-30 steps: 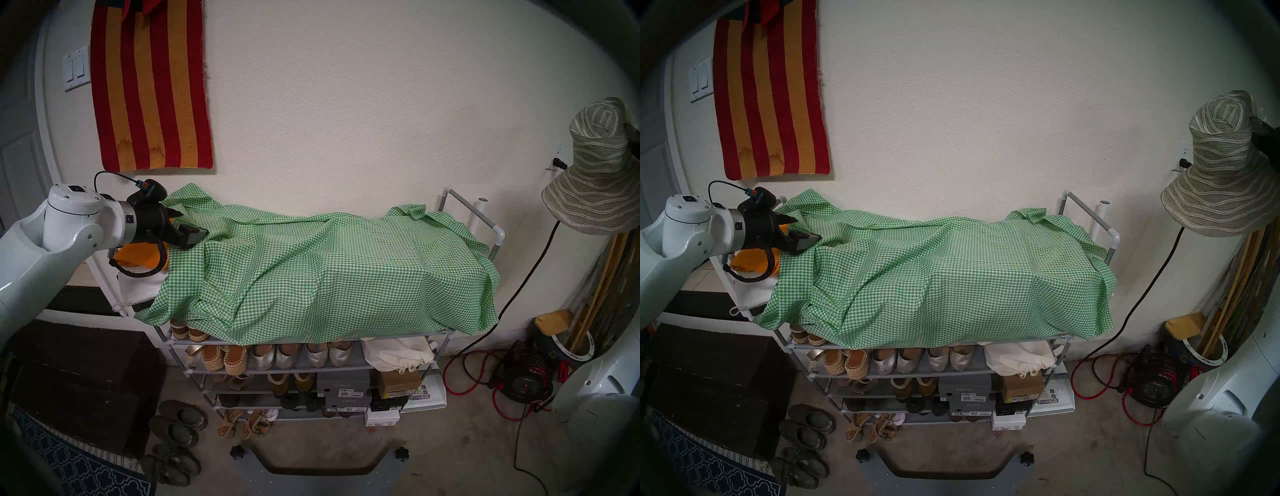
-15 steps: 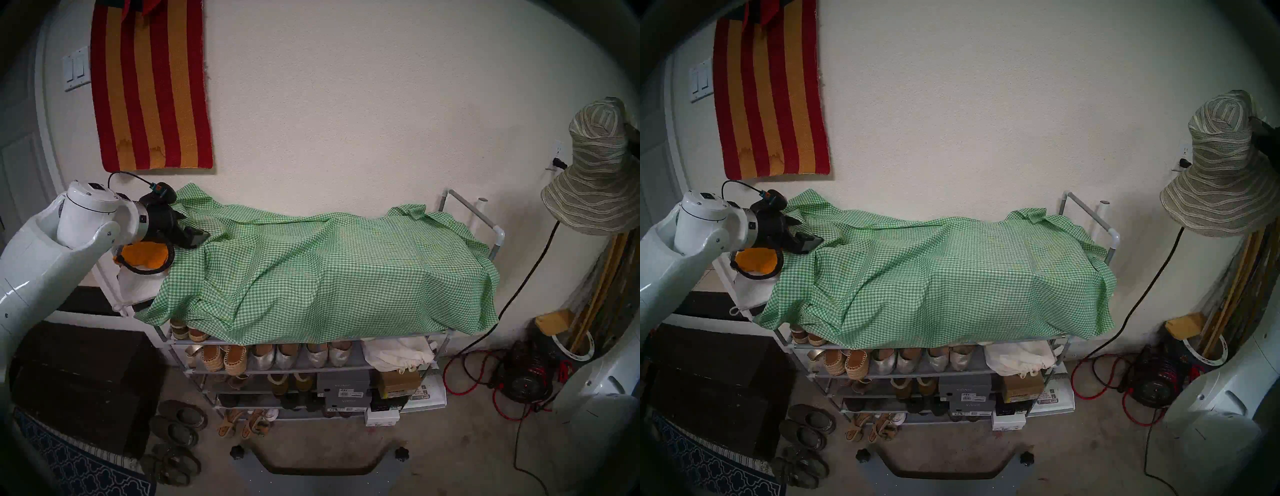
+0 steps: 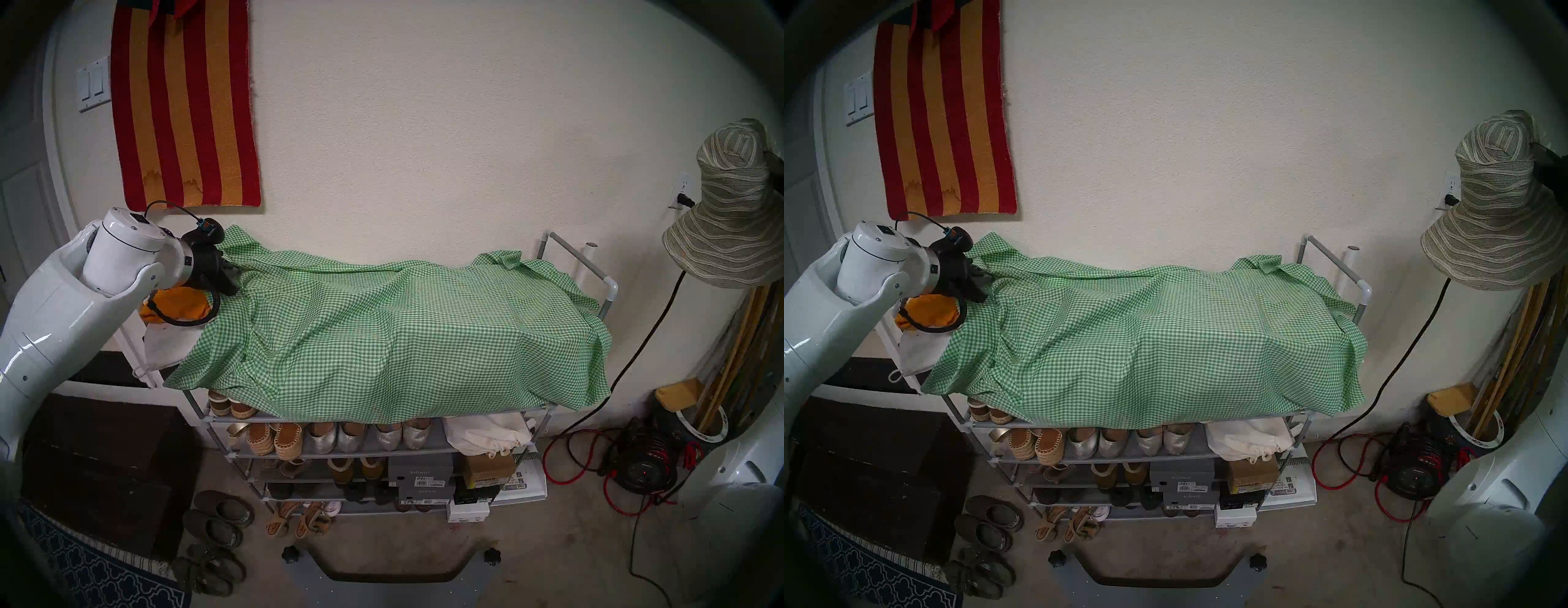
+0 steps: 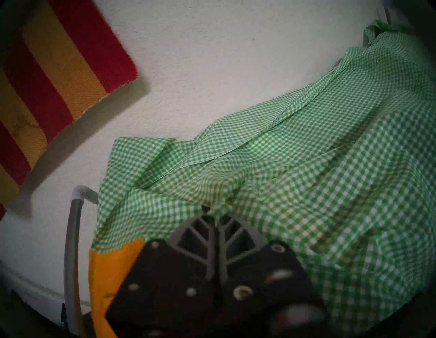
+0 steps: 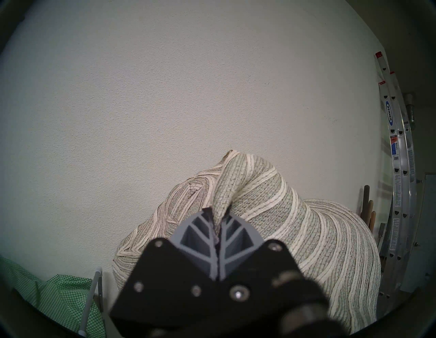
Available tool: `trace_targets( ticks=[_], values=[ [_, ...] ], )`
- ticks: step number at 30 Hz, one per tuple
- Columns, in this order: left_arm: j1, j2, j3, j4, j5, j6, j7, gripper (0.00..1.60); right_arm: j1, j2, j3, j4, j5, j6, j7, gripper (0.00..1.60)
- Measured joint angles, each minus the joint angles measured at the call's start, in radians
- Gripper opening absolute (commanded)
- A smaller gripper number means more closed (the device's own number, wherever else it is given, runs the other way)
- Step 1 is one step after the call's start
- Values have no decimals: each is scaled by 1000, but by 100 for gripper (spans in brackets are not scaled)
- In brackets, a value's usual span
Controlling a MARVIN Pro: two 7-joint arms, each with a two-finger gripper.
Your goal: Lift the object off the cloth, cover the shoe rack with the cloth, put the object back
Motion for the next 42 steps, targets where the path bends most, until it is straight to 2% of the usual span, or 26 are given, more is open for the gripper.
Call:
trace_targets(
  ticks=[12, 20, 21, 23, 24, 26, 27, 28, 29, 30, 31, 32, 38, 39, 40, 41, 42],
  values=[
    [98, 92, -154, -187, -95, -66, 23, 0, -1, 1, 0, 0, 8, 0, -3, 0],
    [177, 168, -240, -270, -138, -71, 38, 0, -1, 1, 0, 0, 11, 0, -3, 0],
    [190, 180, -253, -275, -144, -71, 42, 27, -2, 1, 0, 0, 11, 0, -3, 0],
    [214, 202, -274, -281, -154, -67, 49, 127, -2, 1, 0, 0, 12, 0, -3, 0],
    [220, 207, -280, -281, -156, -65, 51, 154, -2, 1, 0, 0, 12, 0, -3, 0],
    [248, 229, -303, -281, -167, -54, 61, 76, -2, 1, 0, 0, 13, 0, -3, 0],
    [257, 234, -310, -278, -171, -50, 65, 76, -2, 1, 0, 0, 14, 0, -3, 0],
    [266, 239, -317, -275, -175, -46, 69, 11, -2, 1, 0, 0, 14, 0, -3, 0],
    [276, 244, -325, -269, -181, -42, 73, 11, -3, 1, 0, 0, 14, 0, -3, 0],
    [286, 249, -333, -263, -186, -38, 77, 21, -3, 1, 0, 0, 14, 0, -3, 0],
    [291, 251, -338, -259, -188, -37, 79, 21, -3, 1, 0, 0, 14, 0, -3, 0],
    [297, 253, -342, -255, -191, -35, 82, 0, -3, 1, 0, 0, 15, 0, -3, 0],
    [358, 269, -397, -230, -219, -27, 101, 0, -3, 1, 0, 0, 16, 0, -3, 0],
    [366, 270, -403, -229, -222, -27, 101, 60, -4, 1, 0, 0, 17, 0, -3, 0],
    [379, 273, -412, -229, -227, -27, 101, 136, -4, 1, 0, 0, 17, 0, -3, 0],
    [391, 275, -419, -230, -230, -27, 100, 148, -4, 2, 0, 0, 17, 0, -3, 0],
    [400, 275, -424, -233, -233, -27, 97, 148, -4, 2, 0, 0, 17, 0, -3, 0]
  ],
)
